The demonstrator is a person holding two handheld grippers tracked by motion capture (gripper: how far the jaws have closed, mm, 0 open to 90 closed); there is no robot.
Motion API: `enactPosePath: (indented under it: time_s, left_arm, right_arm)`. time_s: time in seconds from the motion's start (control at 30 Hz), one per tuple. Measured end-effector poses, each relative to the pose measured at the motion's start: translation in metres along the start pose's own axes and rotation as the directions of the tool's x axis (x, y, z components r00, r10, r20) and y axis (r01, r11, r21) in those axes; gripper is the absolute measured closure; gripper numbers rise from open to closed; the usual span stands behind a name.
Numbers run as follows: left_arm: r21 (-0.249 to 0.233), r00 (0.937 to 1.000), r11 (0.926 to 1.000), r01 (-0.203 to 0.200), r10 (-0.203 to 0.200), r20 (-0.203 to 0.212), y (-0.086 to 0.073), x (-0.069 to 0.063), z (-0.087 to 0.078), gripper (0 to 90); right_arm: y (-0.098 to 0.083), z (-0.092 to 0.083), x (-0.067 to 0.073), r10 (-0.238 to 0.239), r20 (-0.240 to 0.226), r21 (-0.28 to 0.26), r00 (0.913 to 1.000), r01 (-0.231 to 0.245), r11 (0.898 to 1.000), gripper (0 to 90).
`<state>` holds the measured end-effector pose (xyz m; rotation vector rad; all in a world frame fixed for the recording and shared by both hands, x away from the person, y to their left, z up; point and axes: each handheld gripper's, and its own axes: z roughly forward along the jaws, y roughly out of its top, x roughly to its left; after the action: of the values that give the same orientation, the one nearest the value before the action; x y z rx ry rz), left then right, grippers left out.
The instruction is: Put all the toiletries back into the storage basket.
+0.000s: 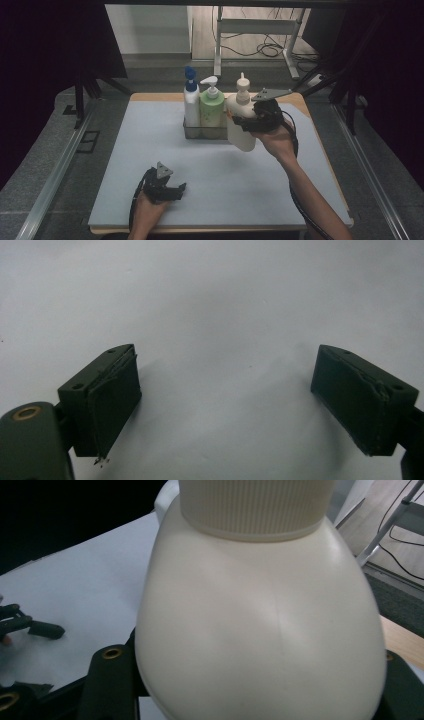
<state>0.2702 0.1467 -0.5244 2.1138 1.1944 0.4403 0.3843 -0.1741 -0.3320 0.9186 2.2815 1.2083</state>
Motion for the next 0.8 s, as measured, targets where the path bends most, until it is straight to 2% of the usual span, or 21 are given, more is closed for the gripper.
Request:
enactPosePath:
  time_s: [0.5,0.8]
  left_arm:
    - [0.0,1.0,1.0,0.0,0.0,0.0,0.0,0.0,0.0,12.0]
    - [0.001,1.0,1.0,-0.003,0.003,-0.001,0.0,0.0,0.0,12.0]
  right_arm:
    - [0.012,0.014,-0.022,0.051,0.067,-0.025,0.9964,-0.049,0.998,39.4]
    - [0.021,0.025,-0.03,0.06,0.093,-0.033,0.9938,-0.057,0.998,39.4]
